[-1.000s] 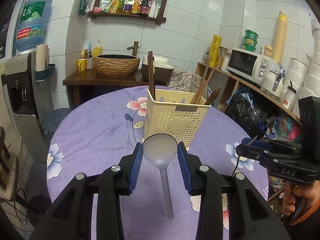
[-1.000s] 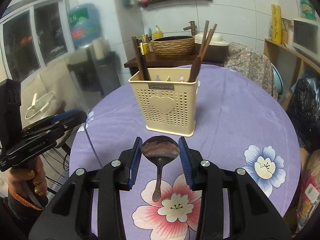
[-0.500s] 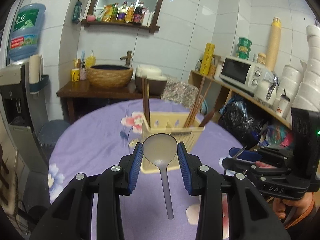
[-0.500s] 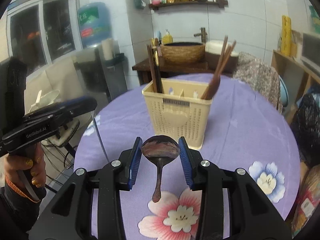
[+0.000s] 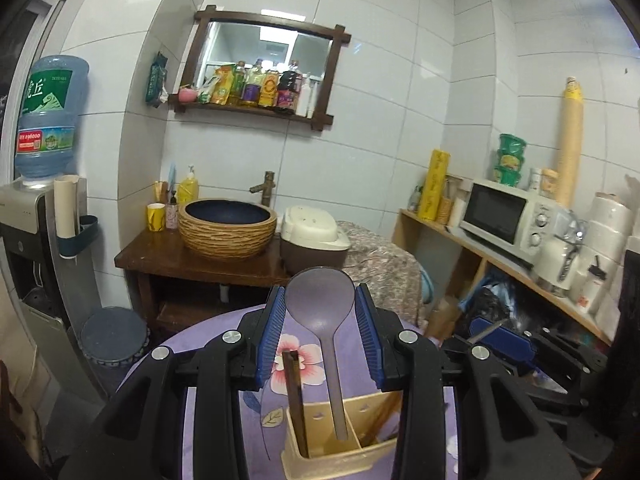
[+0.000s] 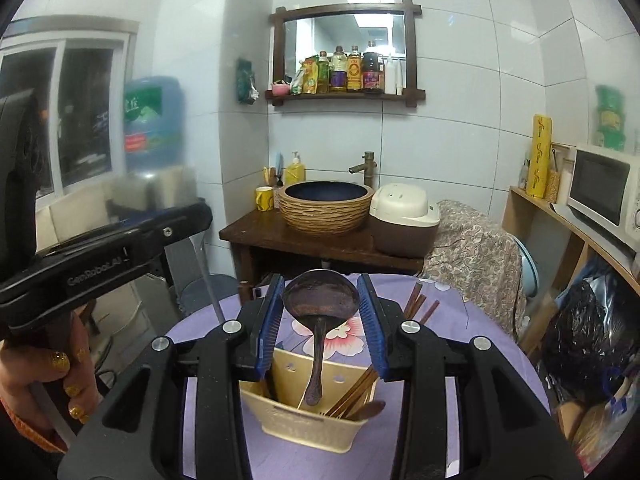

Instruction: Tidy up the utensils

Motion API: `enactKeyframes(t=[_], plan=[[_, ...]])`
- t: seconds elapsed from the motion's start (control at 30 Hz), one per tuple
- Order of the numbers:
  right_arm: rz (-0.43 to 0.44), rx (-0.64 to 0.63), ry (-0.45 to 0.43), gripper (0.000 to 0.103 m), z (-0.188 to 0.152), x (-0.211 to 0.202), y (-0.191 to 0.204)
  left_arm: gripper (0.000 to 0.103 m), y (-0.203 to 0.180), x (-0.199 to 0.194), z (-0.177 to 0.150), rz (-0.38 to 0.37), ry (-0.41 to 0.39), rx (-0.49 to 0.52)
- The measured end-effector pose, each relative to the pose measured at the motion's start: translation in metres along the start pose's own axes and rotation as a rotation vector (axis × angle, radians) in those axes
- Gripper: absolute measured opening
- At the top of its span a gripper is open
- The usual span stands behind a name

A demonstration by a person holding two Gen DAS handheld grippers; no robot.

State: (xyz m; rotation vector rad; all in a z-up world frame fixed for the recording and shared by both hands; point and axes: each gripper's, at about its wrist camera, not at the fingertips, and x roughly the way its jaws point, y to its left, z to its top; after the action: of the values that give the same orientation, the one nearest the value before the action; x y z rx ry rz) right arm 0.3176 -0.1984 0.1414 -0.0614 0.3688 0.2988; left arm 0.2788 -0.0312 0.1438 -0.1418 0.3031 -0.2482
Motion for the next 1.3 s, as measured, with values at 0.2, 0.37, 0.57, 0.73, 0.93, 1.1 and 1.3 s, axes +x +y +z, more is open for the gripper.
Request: enactKeyframes(t=[0.2, 0.37, 0.57, 0.73, 0.93, 1.1, 1.3], plan=[[-0.019, -0.071, 0.070, 0.038, -0.035, 0.036, 0.007, 0.036, 0.007, 0.023, -0.039, 0.007, 0.040, 0.031], [-0.023, -0.106, 0.130, 0.038, -0.061, 0.052, 0.005, 0.036, 0.015, 0.032, -0.067, -0.010, 0.100, 0.027], [-0.010, -0.145, 0.195, 0.038, -0.072, 0.062, 0.002, 0.036, 0.017, 0.041, -0.082, -0.024, 0.139, 0.081], [-0.024, -0.205, 0.219, 0.038, -0.080, 0.065, 0.007, 0.036, 0.018, 0.044, -0.091, -0.032, 0.171, 0.100], [-0.014, -0.190, 0.204, 0.042, -0.081, 0.056, 0.005, 0.050, 0.029, 0.035, -0.093, -0.026, 0.166, 0.063], [-0.013, -0.155, 0.118, 0.068, -0.077, 0.024, 0.005, 0.077, 0.043, 0.002, -0.089, -0.011, 0.095, 0.039], [0.001, -0.117, 0.023, 0.095, -0.088, -0.028, 0.012, 0.098, 0.058, -0.038, -0.106, 0.004, 0.053, -0.016]])
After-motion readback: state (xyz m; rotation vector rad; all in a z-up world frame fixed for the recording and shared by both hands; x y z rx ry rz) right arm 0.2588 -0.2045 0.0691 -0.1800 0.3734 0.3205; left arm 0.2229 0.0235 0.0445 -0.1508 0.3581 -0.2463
